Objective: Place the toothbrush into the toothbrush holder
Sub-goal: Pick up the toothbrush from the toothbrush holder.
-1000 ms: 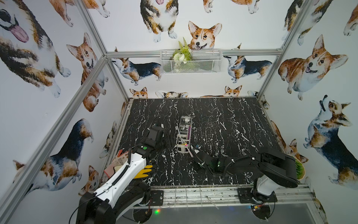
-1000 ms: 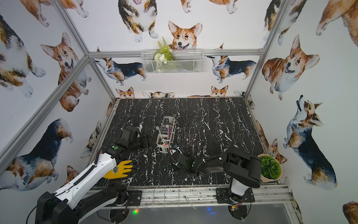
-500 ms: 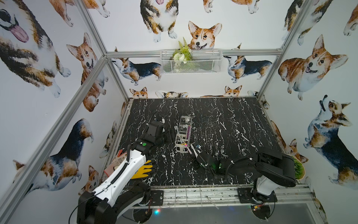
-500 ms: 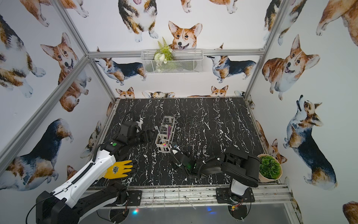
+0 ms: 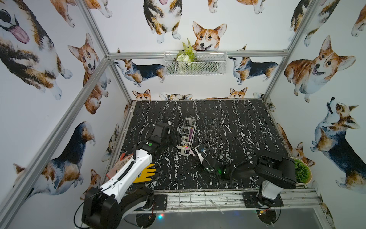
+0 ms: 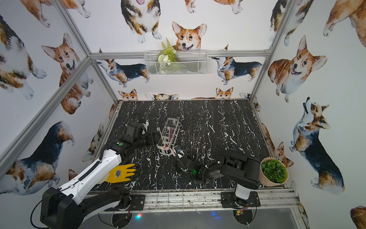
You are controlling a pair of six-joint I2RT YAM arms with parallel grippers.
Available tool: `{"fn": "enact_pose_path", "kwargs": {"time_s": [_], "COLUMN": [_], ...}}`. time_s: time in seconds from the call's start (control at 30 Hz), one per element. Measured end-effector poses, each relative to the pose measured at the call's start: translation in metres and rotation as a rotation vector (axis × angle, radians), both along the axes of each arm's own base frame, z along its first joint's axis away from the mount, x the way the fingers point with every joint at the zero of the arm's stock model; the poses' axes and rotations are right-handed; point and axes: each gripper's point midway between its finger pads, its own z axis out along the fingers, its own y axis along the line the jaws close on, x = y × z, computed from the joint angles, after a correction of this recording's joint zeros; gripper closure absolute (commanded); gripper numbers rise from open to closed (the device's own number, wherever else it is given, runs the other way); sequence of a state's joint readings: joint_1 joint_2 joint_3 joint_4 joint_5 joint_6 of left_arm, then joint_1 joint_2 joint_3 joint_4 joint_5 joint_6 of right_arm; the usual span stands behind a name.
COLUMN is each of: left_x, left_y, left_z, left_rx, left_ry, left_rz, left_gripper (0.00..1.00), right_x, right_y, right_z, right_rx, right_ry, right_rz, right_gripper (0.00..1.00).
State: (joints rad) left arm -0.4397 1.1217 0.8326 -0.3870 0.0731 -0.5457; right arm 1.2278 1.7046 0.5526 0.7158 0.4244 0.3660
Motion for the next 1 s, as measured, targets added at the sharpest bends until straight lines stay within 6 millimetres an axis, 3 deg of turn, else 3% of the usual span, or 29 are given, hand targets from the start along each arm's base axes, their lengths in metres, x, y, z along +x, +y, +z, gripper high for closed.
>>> {"fn": "enact_pose_path", "kwargs": {"time_s": [0.43,0.8,1.0], "left_x": [0.0,-0.002,-0.003], "left_y": [0.0,0.001,0.001], "left_z": [-0.012,-0.011,-0.007], "left_rx": [0.011,0.007,0.001], "left_ry": [0.028,0.025,0.014], "left_rz": [0.004,0.007,0.007], "left_gripper": [0.26,0.26,0.26], "right_x": [-0.012,-0.029,-0.033], "right_y": [-0.017,-0.038,-0.05], "right_z": [-0.004,-0.027,-0.026], "right_rx": [0.013,-0.011,0.009], "right_ry": [0.056,0.138,0.156], "right_rz": [0.009,0.027,0.009], "right_gripper": [0.94,0.95,0.95]}}
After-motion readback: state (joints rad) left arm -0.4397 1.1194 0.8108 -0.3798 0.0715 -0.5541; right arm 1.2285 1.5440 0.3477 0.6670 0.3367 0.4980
